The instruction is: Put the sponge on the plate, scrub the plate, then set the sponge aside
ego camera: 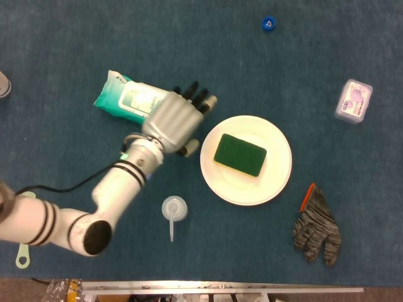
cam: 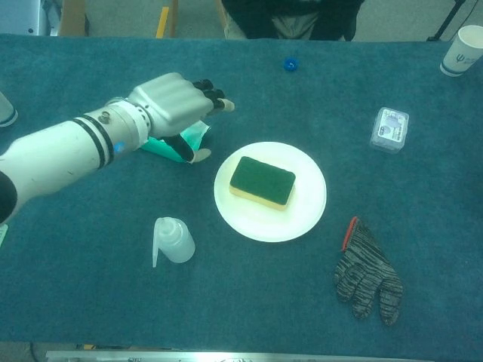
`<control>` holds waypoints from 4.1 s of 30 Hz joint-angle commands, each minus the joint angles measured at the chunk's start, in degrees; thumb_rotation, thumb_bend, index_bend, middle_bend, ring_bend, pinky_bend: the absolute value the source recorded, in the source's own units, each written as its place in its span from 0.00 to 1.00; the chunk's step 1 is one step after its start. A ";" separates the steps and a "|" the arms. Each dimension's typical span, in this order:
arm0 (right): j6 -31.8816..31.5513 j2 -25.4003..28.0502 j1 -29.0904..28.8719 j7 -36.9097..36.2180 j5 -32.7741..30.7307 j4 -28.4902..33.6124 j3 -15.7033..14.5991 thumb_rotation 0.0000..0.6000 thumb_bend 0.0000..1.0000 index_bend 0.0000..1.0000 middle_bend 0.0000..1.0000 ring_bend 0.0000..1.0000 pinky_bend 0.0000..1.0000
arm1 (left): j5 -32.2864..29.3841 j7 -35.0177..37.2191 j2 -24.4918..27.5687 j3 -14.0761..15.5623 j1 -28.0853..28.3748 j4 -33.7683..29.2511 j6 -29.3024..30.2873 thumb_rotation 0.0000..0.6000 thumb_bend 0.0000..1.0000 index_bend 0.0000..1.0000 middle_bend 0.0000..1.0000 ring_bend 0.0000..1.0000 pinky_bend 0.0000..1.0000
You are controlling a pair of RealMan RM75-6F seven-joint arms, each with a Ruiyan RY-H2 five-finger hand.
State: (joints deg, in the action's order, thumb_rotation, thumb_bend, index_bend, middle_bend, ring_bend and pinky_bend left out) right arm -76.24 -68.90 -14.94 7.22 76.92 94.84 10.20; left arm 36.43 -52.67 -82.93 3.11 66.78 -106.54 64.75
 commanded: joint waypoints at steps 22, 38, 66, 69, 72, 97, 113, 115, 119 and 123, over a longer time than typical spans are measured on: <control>7.42 2.11 -6.03 4.32 -0.03 15.55 -0.48 0.90 0.01 0.47 0.42 0.35 0.51 | 17.34 9.45 16.46 2.91 -18.01 -6.57 11.88 0.56 0.33 0.07 0.07 0.00 0.16; 12.09 -0.48 -11.46 21.90 -4.59 21.83 -2.80 0.60 0.00 0.46 0.34 0.29 0.51 | 25.65 23.09 18.70 -0.55 -25.10 -3.61 10.15 0.26 0.33 0.07 0.06 0.00 0.15; 11.76 -17.66 -26.49 53.53 -27.68 17.43 -5.06 0.47 0.00 0.41 0.27 0.19 0.47 | 33.53 30.62 20.90 -2.72 -29.02 -2.19 0.59 0.01 0.33 0.07 0.07 0.00 0.13; 10.54 -18.79 -27.49 55.79 -29.99 16.73 -5.76 0.55 0.00 0.40 0.25 0.18 0.47 | 34.45 31.11 20.85 -2.80 -29.38 -1.92 0.13 0.01 0.33 0.07 0.06 0.00 0.13; 9.41 -20.03 -28.41 57.44 -32.63 15.73 -6.08 0.60 0.00 0.36 0.23 0.16 0.46 | 35.25 31.57 20.80 -2.95 -29.59 -1.58 -0.46 0.00 0.33 0.07 0.06 0.00 0.13; 3.03 -29.55 -33.96 61.33 -44.07 11.82 -5.88 0.64 0.00 0.31 0.20 0.12 0.41 | 39.72 34.93 20.85 -3.89 -30.78 1.98 -4.19 0.01 0.33 0.07 0.07 0.00 0.13; -0.94 -32.21 -34.99 63.18 -45.58 11.12 -6.86 0.64 0.00 0.30 0.20 0.12 0.40 | 42.03 37.58 20.41 -4.37 -31.31 4.36 -5.50 0.01 0.33 0.07 0.07 0.00 0.11; -1.14 -32.27 -34.95 63.10 -45.64 10.92 -6.91 0.64 0.00 0.30 0.20 0.12 0.40 | 42.19 37.94 20.28 -4.48 -31.27 4.64 -5.76 0.01 0.33 0.07 0.07 0.00 0.11; -1.09 -32.68 -34.95 62.72 -45.70 10.26 -6.84 0.64 0.00 0.30 0.20 0.12 0.40 | 42.65 38.34 19.93 -4.59 -31.15 5.19 -6.26 0.01 0.33 0.07 0.07 0.00 0.11; -0.97 -33.40 -35.15 62.61 -45.62 9.25 -6.66 0.68 0.00 0.30 0.20 0.12 0.40 | 42.87 38.82 19.71 -4.78 -31.17 5.78 -6.52 0.01 0.33 0.08 0.07 0.00 0.11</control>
State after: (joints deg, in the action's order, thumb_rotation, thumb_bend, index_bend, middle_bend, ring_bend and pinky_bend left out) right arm -77.26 -102.16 -50.04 69.89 31.29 104.24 3.46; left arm 79.25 -13.96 -63.17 -1.62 35.62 -100.86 58.26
